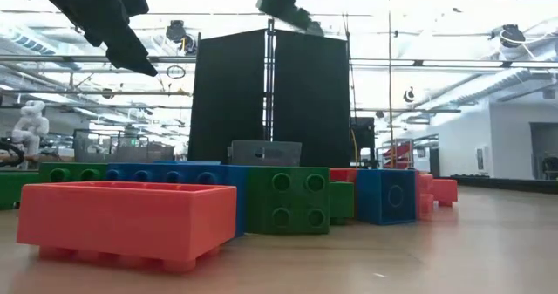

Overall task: Sort blocks
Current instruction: Put the green game piece into the top right black transparent bin

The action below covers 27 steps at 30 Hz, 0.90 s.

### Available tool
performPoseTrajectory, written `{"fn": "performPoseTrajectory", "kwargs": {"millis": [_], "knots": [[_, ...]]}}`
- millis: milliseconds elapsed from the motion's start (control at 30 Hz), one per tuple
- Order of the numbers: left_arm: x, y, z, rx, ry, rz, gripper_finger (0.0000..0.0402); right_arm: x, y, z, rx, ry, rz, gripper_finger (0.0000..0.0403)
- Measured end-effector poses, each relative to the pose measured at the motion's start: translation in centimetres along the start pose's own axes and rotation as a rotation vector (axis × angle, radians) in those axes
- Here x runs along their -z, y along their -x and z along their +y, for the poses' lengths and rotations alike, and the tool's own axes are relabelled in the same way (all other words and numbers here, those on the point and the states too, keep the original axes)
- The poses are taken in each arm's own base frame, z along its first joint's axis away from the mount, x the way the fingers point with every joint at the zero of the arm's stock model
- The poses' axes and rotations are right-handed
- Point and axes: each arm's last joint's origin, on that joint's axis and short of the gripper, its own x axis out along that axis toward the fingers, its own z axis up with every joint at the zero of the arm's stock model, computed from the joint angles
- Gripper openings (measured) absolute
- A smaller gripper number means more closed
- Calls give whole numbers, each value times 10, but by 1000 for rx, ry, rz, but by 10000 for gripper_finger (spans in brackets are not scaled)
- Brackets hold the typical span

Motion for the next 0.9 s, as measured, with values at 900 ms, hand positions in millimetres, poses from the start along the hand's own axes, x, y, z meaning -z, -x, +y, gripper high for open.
{"fn": "performPoseTrajectory", "kwargs": {"millis": [900], "knots": [[0,0,0,0,2,3,322,141,-242,-200,-151,-572,-14,152]]}}
